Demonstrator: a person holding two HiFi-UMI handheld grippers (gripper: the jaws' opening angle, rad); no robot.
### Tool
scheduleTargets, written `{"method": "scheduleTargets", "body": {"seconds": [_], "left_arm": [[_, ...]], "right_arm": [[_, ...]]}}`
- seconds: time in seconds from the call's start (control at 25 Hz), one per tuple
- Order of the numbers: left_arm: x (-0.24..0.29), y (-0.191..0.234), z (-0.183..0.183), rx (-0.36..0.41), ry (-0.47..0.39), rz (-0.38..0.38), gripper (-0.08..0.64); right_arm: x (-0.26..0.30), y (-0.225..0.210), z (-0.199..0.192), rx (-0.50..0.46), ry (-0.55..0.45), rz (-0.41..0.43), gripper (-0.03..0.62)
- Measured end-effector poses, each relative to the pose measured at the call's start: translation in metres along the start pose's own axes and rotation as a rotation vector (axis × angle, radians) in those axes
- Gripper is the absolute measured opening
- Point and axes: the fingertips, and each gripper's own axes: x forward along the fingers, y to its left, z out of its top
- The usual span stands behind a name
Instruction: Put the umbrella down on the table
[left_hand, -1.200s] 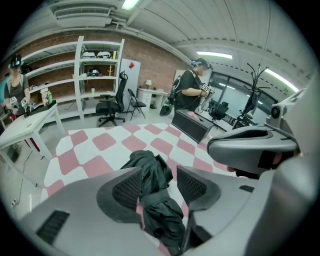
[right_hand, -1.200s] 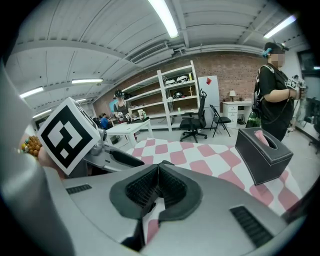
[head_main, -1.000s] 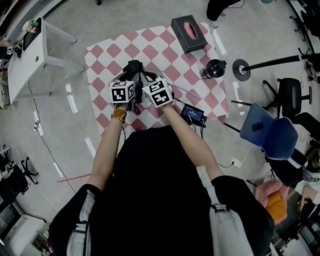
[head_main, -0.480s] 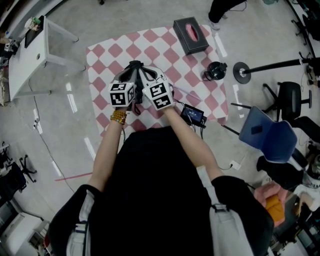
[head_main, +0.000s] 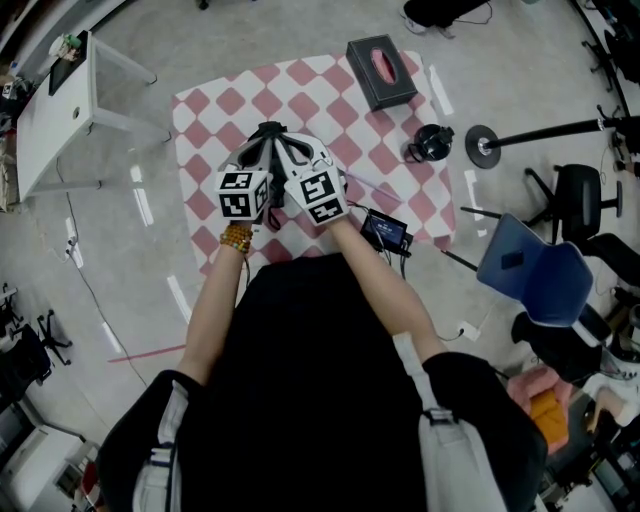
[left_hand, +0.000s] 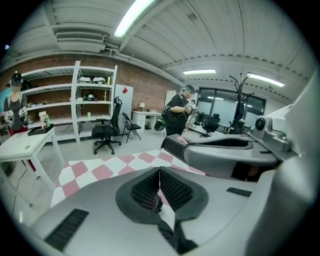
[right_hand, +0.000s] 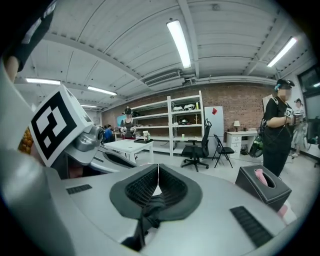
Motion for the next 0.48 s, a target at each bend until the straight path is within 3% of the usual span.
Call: {"method": "scheduleTargets", "body": {"seconds": [0.48], "left_arm": [[-0.006, -0.001, -0.006, 0.033, -0.025, -0.003, 0.014]], "right_arm": [[-0.001, 0.008, -0.016, -0.021, -0.002, 0.043, 0.015]]}}
